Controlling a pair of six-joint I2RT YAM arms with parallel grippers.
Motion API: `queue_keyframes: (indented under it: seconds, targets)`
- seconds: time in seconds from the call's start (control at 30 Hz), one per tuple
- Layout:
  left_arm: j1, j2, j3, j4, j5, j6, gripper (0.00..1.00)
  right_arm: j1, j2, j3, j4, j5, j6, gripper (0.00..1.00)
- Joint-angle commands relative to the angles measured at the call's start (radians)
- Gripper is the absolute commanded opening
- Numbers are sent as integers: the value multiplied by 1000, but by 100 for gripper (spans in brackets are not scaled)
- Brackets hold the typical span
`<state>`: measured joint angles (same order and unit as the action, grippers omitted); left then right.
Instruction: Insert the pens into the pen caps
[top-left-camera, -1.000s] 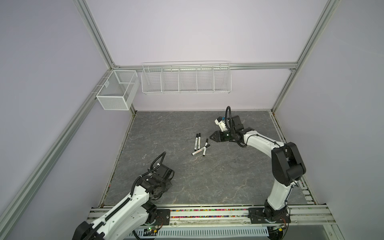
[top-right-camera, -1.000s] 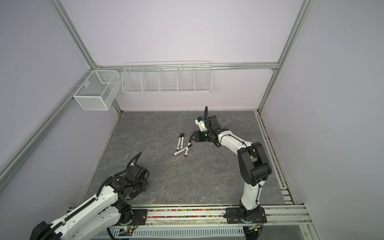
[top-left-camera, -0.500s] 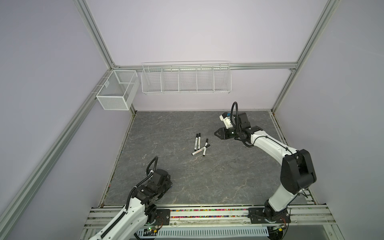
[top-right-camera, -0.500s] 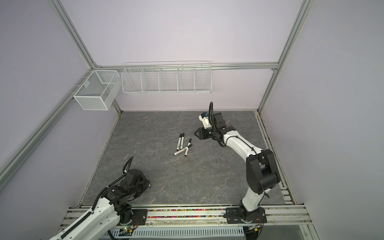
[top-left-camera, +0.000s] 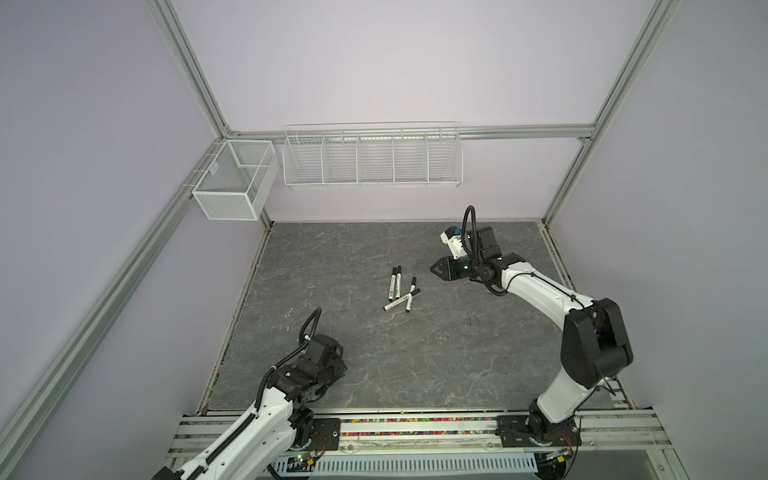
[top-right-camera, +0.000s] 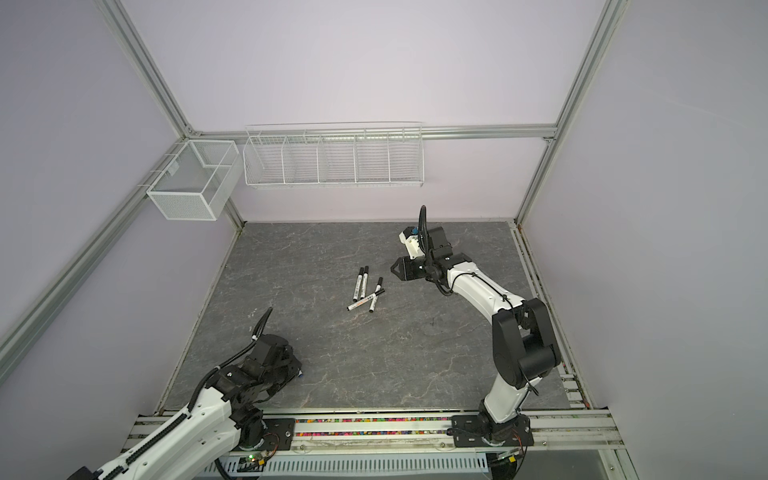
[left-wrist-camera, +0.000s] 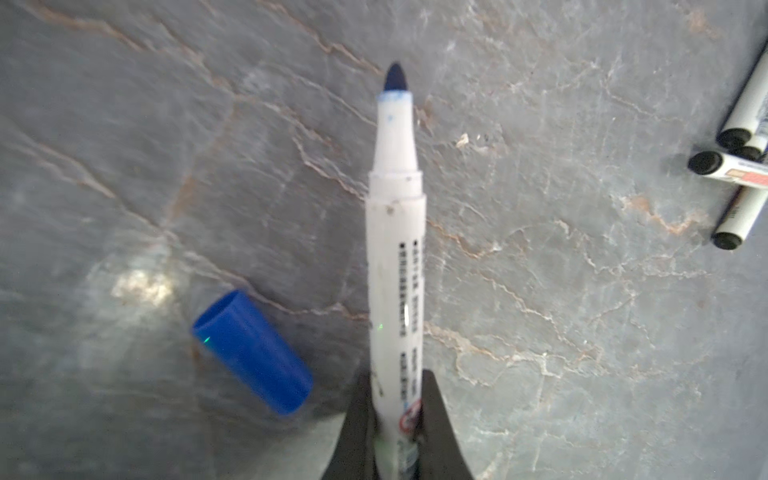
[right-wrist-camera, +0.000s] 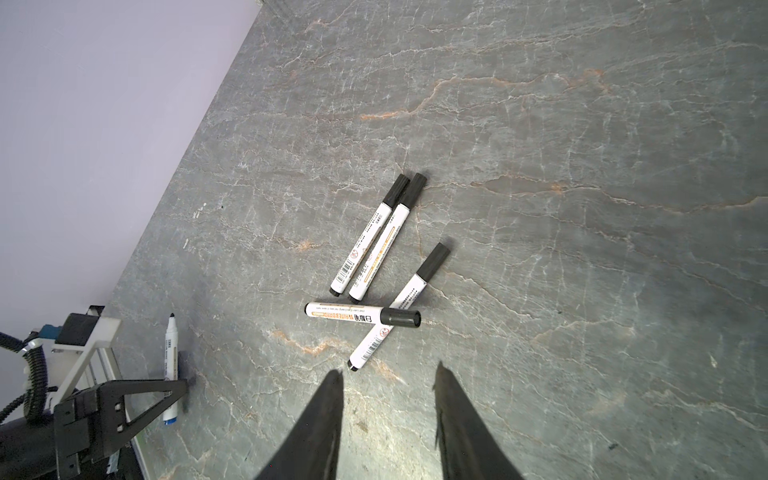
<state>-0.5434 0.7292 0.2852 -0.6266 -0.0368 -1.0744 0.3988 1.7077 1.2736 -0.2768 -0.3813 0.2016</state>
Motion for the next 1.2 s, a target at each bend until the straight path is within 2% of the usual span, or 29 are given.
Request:
queue_keyframes:
  seconds: [0.0, 0.2, 0.27, 0.37, 0.43, 0.8, 0.93, 1.17]
  targets:
    - [3, 59, 105, -44, -41, 76, 0, -9, -8, -18, 5, 13, -10, 40]
    - [10, 69, 209, -215, -172, 9, 0, -12, -11, -21, 1, 18, -16, 40]
    - [51, 77, 204, -240, -153, -1, 0, -12, -8, -23, 3, 12, -17, 41]
    - [156, 106, 180, -285, -56, -1, 0, -14, 2, -14, -5, -10, -17, 40]
    - [196, 110, 166, -319, -26, -40, 0, -13, 9, -8, -5, -21, -12, 41]
    - [234, 136, 159, -520, 1, -151, 0, -14, 2, -21, -8, -6, -24, 40]
    - [235, 161, 165, -503, -3, -159, 0, -13, 4, -15, -22, 12, -37, 40]
    - [235, 318, 216, -362, 16, -102, 0, -25, -18, -17, -27, 30, -42, 41]
